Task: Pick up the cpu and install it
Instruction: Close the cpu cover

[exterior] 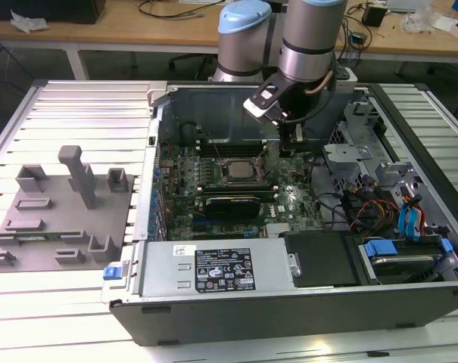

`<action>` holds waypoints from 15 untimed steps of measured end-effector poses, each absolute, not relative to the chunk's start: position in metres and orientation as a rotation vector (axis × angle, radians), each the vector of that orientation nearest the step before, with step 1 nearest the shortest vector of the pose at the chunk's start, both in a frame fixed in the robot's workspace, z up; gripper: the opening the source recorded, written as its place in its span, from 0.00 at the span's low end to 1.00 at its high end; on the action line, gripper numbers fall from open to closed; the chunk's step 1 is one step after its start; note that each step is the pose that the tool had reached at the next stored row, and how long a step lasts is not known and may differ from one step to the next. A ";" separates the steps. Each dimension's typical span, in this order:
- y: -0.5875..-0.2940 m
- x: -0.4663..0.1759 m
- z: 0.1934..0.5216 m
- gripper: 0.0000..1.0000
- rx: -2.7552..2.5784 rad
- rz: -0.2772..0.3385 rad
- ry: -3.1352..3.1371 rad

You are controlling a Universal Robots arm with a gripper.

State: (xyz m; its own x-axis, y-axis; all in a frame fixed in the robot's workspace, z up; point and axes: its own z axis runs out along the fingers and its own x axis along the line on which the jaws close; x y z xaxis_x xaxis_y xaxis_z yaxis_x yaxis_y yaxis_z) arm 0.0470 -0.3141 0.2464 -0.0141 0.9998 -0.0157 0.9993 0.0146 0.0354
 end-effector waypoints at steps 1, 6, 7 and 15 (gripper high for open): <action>-0.314 0.044 0.246 0.11 2.178 0.026 2.210; -0.314 0.031 0.246 0.11 2.172 0.041 2.203; -0.314 0.028 0.246 0.11 2.170 0.043 2.201; -0.314 0.004 0.246 0.11 2.164 0.058 2.195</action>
State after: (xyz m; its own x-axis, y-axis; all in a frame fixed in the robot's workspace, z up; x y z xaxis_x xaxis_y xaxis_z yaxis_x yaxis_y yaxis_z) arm 0.0044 -0.3138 0.2464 -0.0137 0.9998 -0.0161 0.9976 0.0147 0.0682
